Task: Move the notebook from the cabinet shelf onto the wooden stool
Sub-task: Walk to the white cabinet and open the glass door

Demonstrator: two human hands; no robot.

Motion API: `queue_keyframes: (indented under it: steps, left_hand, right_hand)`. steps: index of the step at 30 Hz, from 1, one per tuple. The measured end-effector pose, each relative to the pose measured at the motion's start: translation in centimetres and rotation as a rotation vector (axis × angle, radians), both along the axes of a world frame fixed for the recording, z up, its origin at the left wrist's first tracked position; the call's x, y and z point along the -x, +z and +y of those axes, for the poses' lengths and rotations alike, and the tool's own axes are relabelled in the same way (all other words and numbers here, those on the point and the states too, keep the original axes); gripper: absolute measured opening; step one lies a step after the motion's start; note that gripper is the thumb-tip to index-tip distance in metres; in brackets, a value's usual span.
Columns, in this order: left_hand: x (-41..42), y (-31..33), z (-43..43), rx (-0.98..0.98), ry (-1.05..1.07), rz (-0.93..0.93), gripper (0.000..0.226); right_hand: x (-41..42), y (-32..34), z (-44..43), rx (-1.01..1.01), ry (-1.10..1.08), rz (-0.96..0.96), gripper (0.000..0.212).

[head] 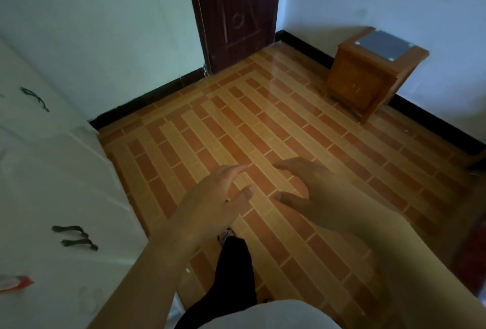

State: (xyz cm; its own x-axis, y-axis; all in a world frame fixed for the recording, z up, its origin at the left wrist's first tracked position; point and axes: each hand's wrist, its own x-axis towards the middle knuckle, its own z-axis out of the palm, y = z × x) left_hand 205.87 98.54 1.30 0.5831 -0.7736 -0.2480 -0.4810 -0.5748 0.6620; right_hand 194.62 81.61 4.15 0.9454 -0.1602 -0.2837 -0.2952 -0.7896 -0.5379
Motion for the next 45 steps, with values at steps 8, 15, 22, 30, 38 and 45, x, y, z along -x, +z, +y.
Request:
queue_keyframes:
  steps: [8,15,22,30,38,45]
  left_hand:
    - [-16.1,0.0,-5.3,0.012,0.066,-0.039,0.055]
    - [-28.2,1.0,-6.6,0.004,0.175,-0.102,0.055]
    - [-34.6,0.7,-3.5,0.008,0.397,-0.075,0.058]
    - [-39.2,1.5,-0.9,-0.008,0.894,-0.128,0.051]
    - [-39.4,3.3,-2.2,0.000,1.302,-0.145,0.044]
    - [-34.4,5.0,-0.7,-0.151,1.621,-0.194,0.059]
  right_hand:
    - [-17.1,-0.4,-5.3,0.049,0.033,-0.019,0.060]
    - [-30.4,0.0,-7.1,0.049,0.121,-0.068,0.057]
    - [-41.7,0.2,-6.2,0.013,0.408,-0.070,0.058]
    - [-55.1,1.8,-3.2,-0.025,0.865,-0.112,0.054]
    - [-62.5,2.2,-0.9,-0.031,1.239,-0.159,0.051]
    - [-62.3,3.7,5.4,-0.173,1.622,-0.209,0.055]
